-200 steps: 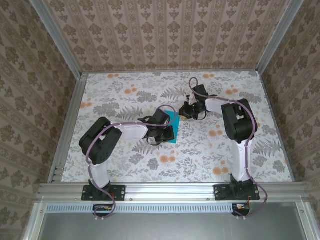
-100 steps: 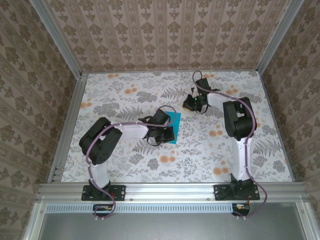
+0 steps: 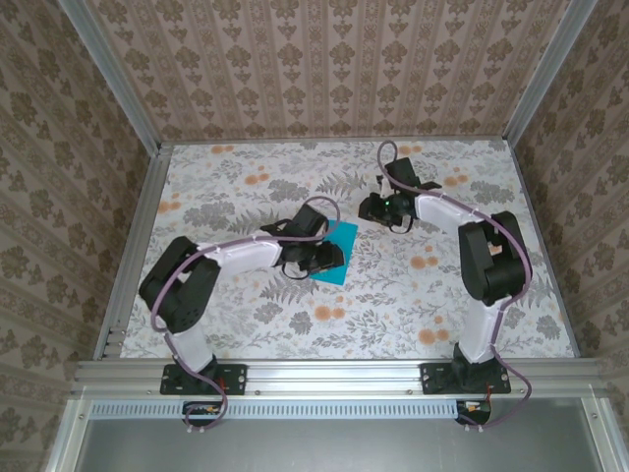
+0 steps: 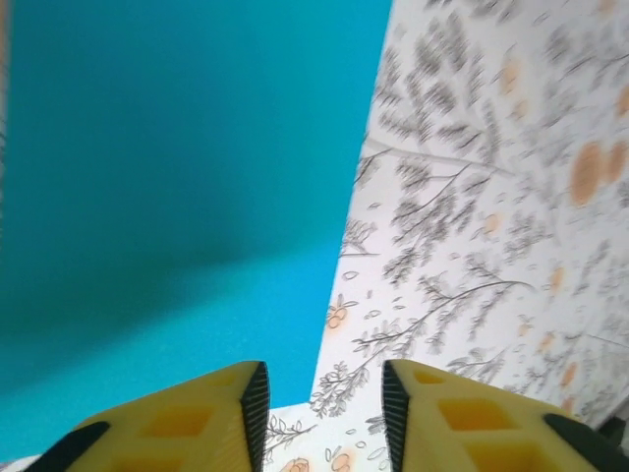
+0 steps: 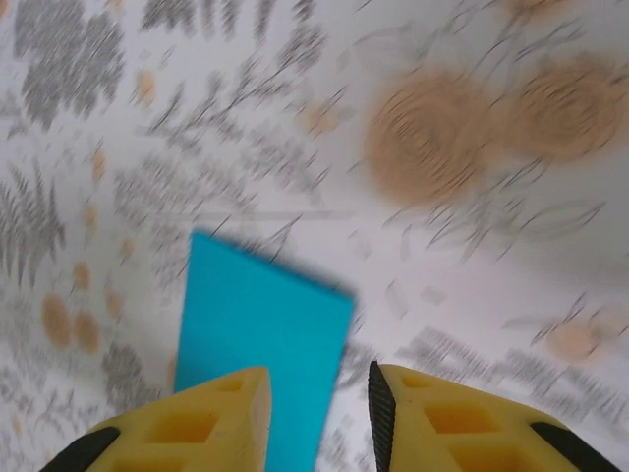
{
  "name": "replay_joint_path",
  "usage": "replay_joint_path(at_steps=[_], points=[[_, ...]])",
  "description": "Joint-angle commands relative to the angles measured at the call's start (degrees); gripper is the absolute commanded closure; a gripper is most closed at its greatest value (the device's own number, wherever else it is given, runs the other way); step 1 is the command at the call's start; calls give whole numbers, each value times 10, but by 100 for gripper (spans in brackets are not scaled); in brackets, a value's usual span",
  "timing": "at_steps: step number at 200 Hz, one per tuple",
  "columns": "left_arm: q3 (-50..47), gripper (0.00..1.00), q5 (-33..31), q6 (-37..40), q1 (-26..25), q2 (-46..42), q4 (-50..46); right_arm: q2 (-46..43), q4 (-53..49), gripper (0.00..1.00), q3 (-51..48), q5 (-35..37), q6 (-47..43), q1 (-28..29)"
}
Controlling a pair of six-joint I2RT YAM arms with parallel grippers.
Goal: Fold a paper plane with a square sheet of paper (pick it up from the middle)
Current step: First fold in half a square sheet of paper at the center of the table.
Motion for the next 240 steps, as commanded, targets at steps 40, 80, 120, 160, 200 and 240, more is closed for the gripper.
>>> replay_joint_path(at_steps=[40, 80, 120, 160, 200, 240], points=[[-103, 48, -20, -3, 61, -95, -25, 28, -45, 62, 7, 85, -7, 83], [-124, 43, -4, -2, 68, -96, -21, 81, -52, 60, 55, 99, -15, 87], [-118, 42, 10, -2, 69, -81, -12, 116, -63, 60, 87, 114, -24, 87], [-110, 42, 37, -6, 69, -63, 6, 133, -69, 60, 86, 117, -20, 86], [-106, 41, 60, -11, 69, -49, 17, 142, -68, 60, 79, 108, -7, 84], [-91, 41, 71, -10, 65, -33, 18, 146, -64, 61, 74, 105, -3, 82]])
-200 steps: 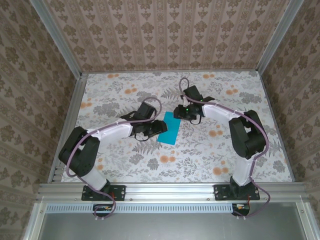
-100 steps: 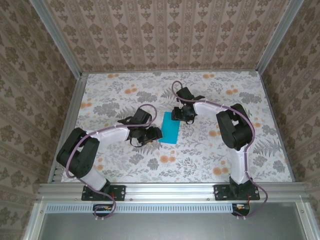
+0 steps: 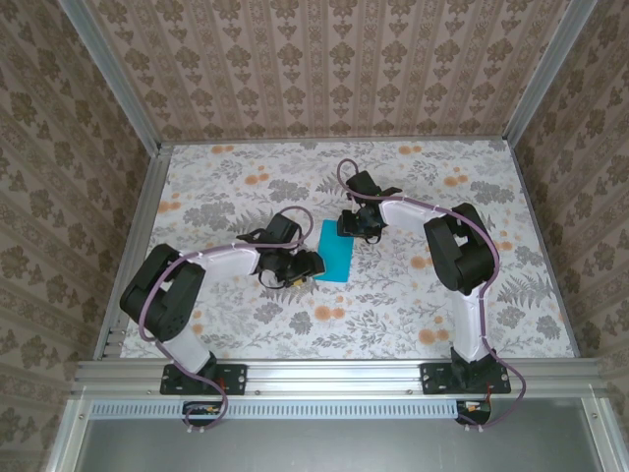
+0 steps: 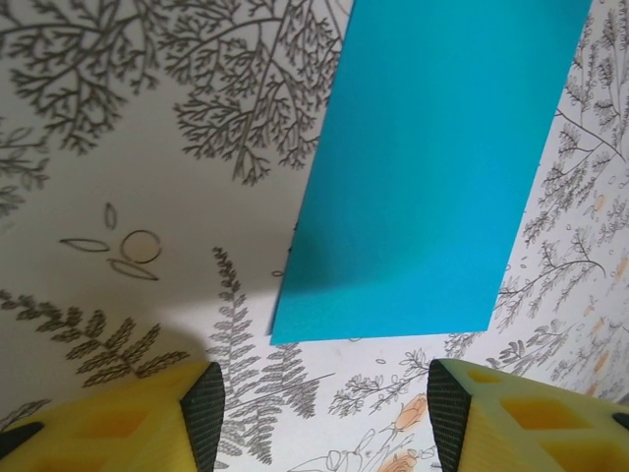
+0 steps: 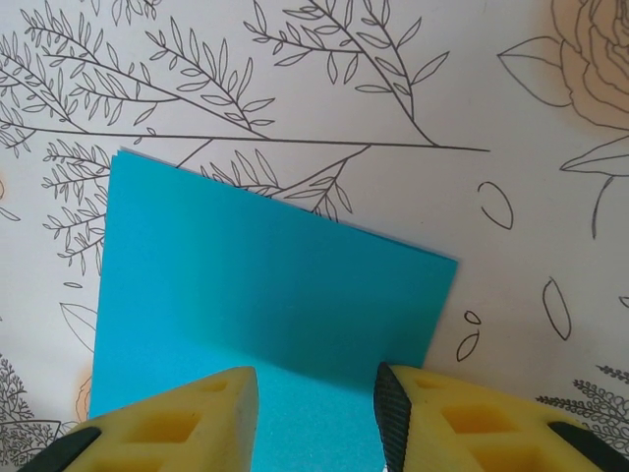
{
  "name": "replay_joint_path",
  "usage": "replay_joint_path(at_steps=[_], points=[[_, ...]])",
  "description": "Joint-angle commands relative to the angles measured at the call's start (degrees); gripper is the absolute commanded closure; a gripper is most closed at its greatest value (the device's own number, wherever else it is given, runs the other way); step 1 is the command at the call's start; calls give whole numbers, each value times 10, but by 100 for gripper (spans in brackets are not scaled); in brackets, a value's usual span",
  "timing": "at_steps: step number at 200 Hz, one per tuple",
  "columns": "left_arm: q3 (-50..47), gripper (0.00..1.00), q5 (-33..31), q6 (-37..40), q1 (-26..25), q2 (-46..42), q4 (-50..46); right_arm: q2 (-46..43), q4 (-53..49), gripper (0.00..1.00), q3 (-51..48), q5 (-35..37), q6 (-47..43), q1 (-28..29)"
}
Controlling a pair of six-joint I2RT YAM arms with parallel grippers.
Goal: Fold a paper plane with a square sheet of paper (pick it up from the middle)
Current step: First fold in half a square sheet of paper at the center of the table, then fold the triangle a second time at the center of the table.
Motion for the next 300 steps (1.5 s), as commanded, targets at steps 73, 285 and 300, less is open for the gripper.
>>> replay_joint_path(at_steps=[73, 285, 300], points=[[52, 38, -9, 0, -6, 36, -36, 26, 0, 65, -27, -11, 14, -12], [90, 37, -15, 15, -23, 66, -58, 27, 23, 65, -52, -31, 19, -21], [93, 37, -1, 15, -25, 71, -51, 27, 22, 65, -52, -31, 19, -21]])
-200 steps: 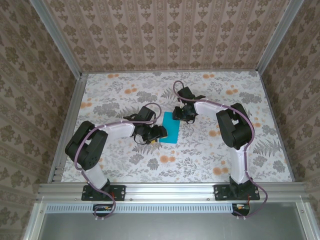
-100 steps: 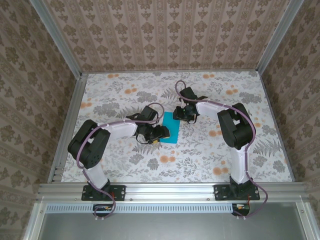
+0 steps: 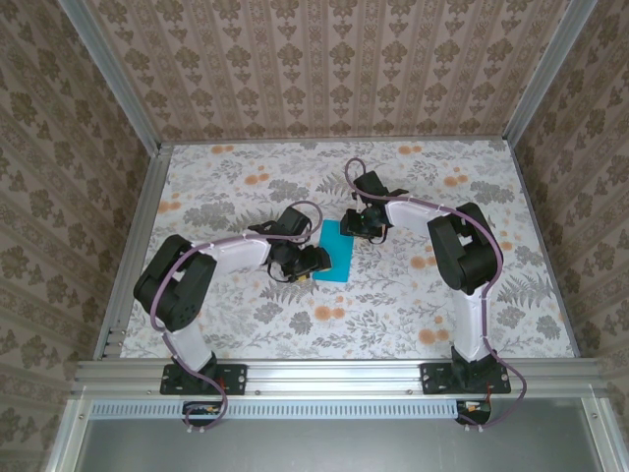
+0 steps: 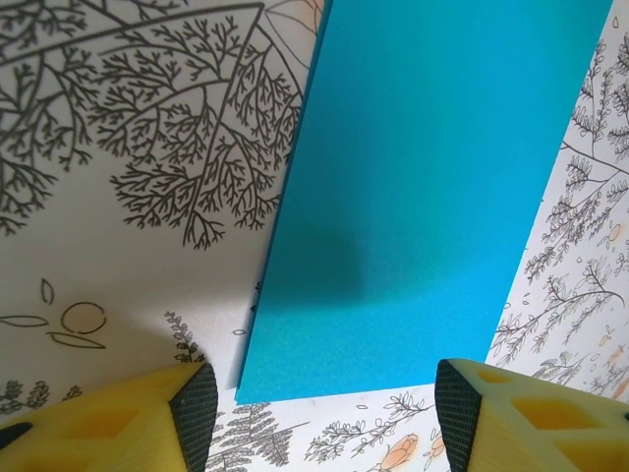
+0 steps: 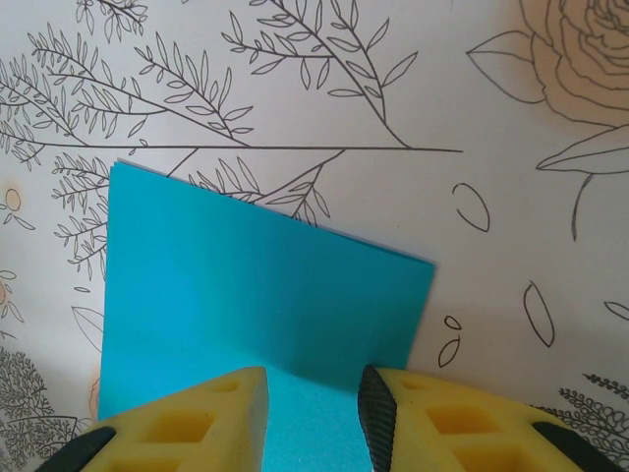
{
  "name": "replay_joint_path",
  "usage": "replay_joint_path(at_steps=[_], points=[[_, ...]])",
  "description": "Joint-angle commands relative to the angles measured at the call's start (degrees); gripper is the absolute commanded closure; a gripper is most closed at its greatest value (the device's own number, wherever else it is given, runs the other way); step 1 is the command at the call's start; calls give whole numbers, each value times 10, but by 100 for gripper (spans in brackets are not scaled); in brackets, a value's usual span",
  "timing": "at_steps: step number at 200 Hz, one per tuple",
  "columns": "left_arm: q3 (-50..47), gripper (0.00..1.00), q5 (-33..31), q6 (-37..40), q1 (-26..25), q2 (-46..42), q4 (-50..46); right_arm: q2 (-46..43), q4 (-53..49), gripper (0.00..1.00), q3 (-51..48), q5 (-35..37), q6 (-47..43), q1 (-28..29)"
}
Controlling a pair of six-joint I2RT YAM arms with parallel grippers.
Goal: Fold a paper plane with a square sheet of paper (pick it up from the middle)
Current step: Fold the triangle a second time at the center of the table.
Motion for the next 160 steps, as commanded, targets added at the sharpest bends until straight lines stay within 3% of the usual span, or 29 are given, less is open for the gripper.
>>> replay_joint_path(at_steps=[1, 160], points=[[19, 37, 24, 12, -9, 18, 2, 33, -15, 65, -24, 11, 5, -1], [4, 46, 55, -3, -3, -5, 58, 27, -13, 66, -24, -2, 5, -3]])
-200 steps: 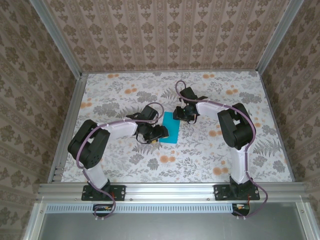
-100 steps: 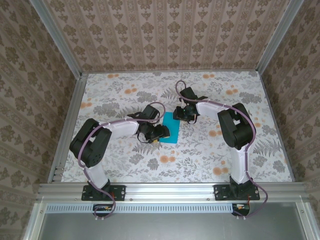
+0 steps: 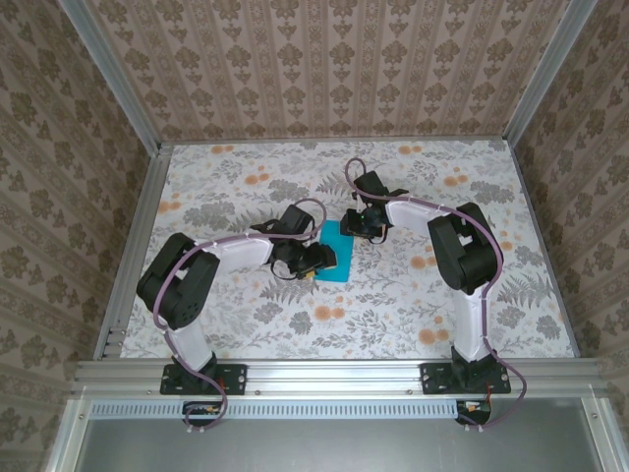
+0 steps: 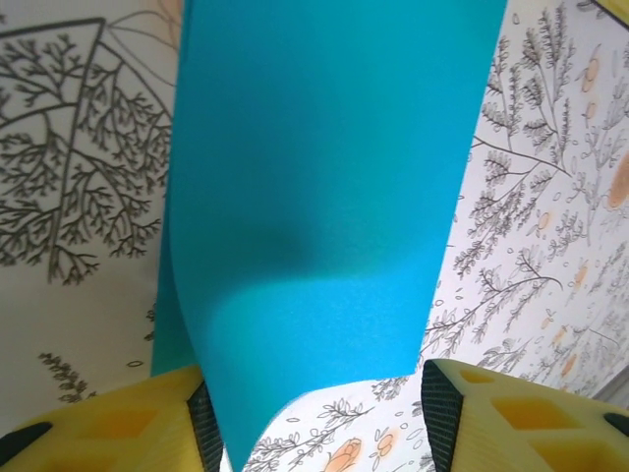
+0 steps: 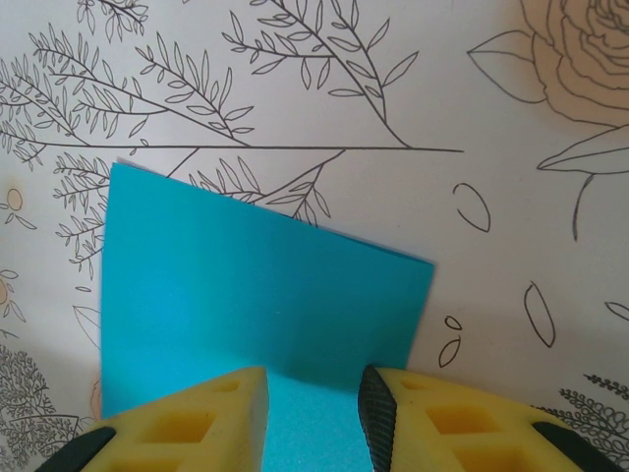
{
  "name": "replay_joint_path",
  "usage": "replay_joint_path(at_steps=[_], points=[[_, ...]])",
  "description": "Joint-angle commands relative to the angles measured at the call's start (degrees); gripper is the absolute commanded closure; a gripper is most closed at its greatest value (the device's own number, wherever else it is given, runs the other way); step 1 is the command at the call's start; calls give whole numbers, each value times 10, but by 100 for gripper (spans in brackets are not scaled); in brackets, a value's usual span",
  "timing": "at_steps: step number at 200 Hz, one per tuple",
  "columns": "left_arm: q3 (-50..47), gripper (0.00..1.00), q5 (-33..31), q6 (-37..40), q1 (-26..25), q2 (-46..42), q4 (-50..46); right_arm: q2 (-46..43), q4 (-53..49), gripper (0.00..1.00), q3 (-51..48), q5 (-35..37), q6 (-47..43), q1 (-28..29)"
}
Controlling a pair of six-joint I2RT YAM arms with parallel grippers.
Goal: Fold a paper plane with a square sheet of paper (pick it up from the middle)
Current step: Fold the triangle a second time at the center of the table.
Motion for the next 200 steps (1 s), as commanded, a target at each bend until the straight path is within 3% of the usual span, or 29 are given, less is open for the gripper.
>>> replay_joint_path(at_steps=[1, 111, 156, 200], points=[[-3, 46, 14, -1, 1, -15, 14, 27, -14, 66, -24, 1, 5, -2], [-7, 86, -48, 2, 3, -8, -29, -99, 7, 68, -65, -75, -3, -1], [-9, 88, -53, 3, 3, -7, -28, -129, 22, 75, -128, -89, 15, 14], [-9, 88, -49, 3, 3, -7, -24, -92, 42, 84, -131, -111, 23, 20]])
